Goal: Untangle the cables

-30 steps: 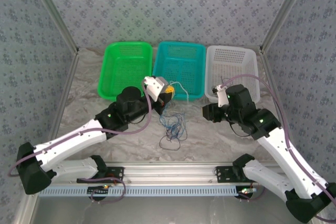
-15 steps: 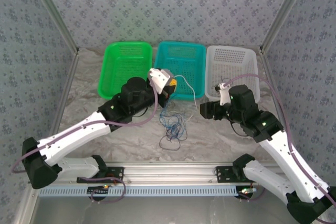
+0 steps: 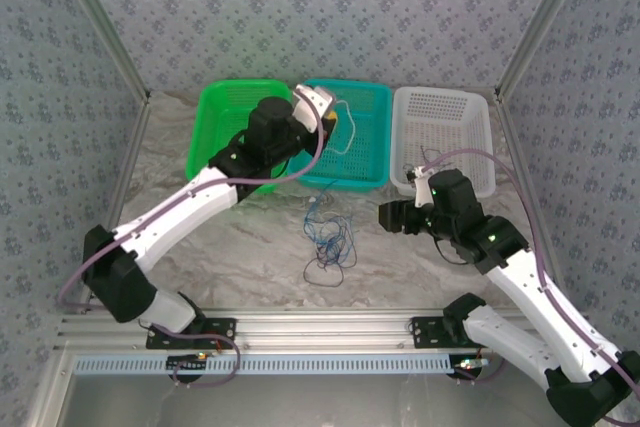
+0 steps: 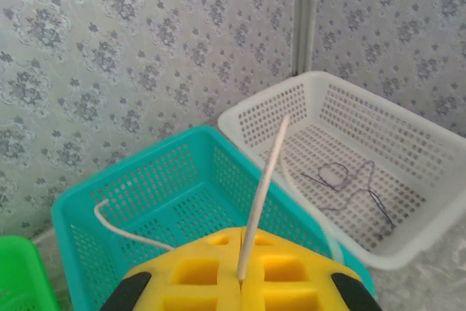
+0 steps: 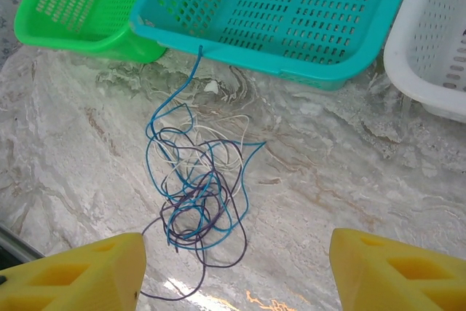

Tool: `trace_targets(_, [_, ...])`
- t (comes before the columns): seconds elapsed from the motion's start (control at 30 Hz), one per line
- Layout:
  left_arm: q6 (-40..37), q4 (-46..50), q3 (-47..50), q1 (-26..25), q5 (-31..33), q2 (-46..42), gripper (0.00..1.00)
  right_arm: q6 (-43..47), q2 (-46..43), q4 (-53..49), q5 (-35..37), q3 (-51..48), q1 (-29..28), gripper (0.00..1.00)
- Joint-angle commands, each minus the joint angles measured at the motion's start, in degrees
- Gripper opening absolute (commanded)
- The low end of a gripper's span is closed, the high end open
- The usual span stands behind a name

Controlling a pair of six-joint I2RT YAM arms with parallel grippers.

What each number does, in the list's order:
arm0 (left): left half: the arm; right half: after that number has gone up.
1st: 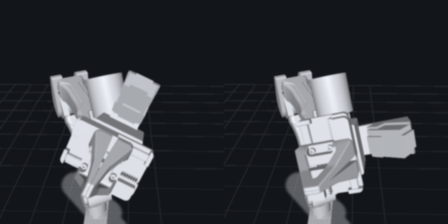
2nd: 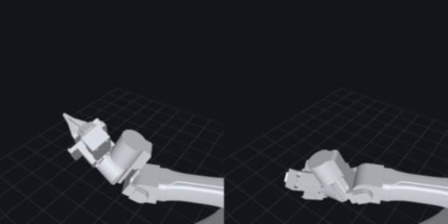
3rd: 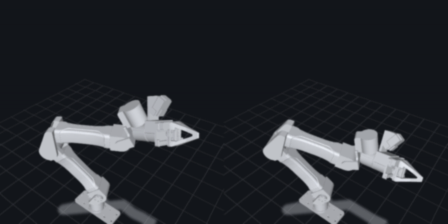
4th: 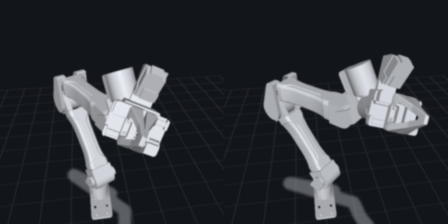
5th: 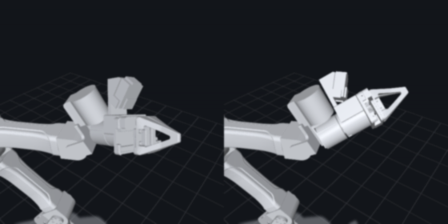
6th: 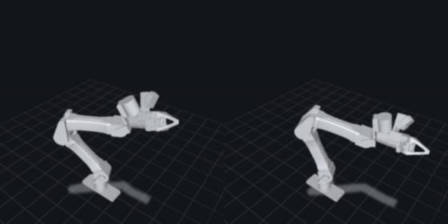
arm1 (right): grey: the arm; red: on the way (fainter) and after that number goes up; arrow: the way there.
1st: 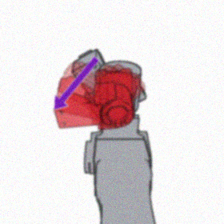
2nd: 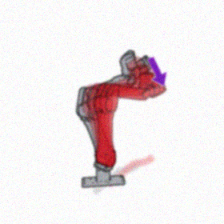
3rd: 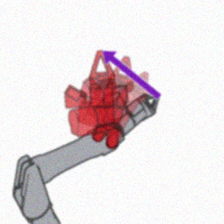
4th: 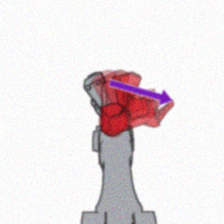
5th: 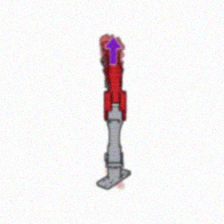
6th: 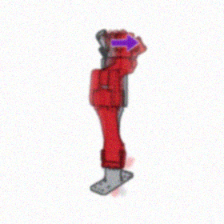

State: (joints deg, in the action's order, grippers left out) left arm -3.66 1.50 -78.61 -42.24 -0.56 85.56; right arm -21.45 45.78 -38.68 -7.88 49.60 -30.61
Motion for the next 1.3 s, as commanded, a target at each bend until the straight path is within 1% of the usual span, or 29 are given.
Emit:
trace_targets(0.0, [-0.85,-0.32,-4.79,3.12,-3.20,3.98,0.06,-1.39,-0.98,1.15,1.01,-0.72,-0.04,0.70])
trace_targets(0.13, [-0.54,1.40,-10.22,6.54,-4.68,10.72,0.06,-1.62,-1.33,0.57,1.50,-1.09,-0.06,0.69])
trace_targets(0.27, [0.75,3.65,-15.08,9.06,-8.22,17.60,0.06,-1.79,-1.84,-0.20,2.33,-1.31,-0.11,0.70])
trace_targets(0.37, [1.05,6.30,-18.77,9.59,-10.40,22.42,0.06,-1.93,-2.10,-0.51,2.73,-1.40,-0.06,0.70])
trace_targets(0.47, [0.24,9.66,-21.86,9.59,-11.98,26.60,0.09,-1.76,-2.15,-0.89,2.95,-1.30,-0.06,0.70])
trace_targets(0.6, [-2.12,14.71,-25.64,9.56,-11.51,31.06,0.12,-1.74,-1.84,-1.62,3.22,-1.44,0.03,0.70])
trace_targets(0.63, [-2.67,15.53,-26.16,9.53,-10.93,31.73,0.15,-1.70,-1.85,-1.58,3.22,-1.49,0.05,0.70])
trace_targets(0.7, [-3.67,17.23,-27.37,9.46,-8.57,33.02,0.31,-1.84,-1.79,-1.66,3.18,-1.61,0.02,0.71])
trace_targets(0.73, [-3.87,18.23,-27.93,9.46,-7.61,33.45,0.36,-1.85,-1.80,-1.54,3.18,-1.78,0.09,0.71])
trace_targets(0.77, [-3.87,19.48,-28.78,9.37,-6.36,33.76,0.46,-1.96,-1.72,-1.45,3.00,-1.90,0.06,0.71])
trace_targets(0.8, [-3.67,20.46,-29.33,9.32,-4.56,33.88,0.62,-2.10,-1.51,-1.20,2.73,-2.17,0.02,0.71])
trace_targets(0.9, [-3.70,22.57,-29.82,8.70,0.10,32.68,0.78,-2.12,-0.73,-0.11,2.00,-3.02,0.02,0.70])
trace_targets(0.97, [-3.49,21.88,-28.10,7.90,2.01,30.16,0.83,-2.08,0.41,0.77,1.49,-3.77,-0.04,0.70])
trace_targets(1.03, [-2.54,18.74,-23.70,7.14,2.39,25.99,0.95,-2.51,1.97,2.15,0.88,-4.74,-0.22,0.69])
trace_targets(1.07, [-2.00,16.41,-20.57,6.70,2.39,23.42,0.99,-2.89,2.80,3.10,0.53,-5.33,-0.38,0.68])
trace_targets(1.17, [1.10,9.38,-10.70,6.18,0.66,15.72,0.99,-3.85,4.68,7.32,-0.21,-6.50,-1.48,0.66])
trace_targets(1.27, [4.00,4.87,-0.99,6.12,-2.49,8.44,0.99,-4.37,5.27,10.78,0.94,-7.68,-3.05,0.66])
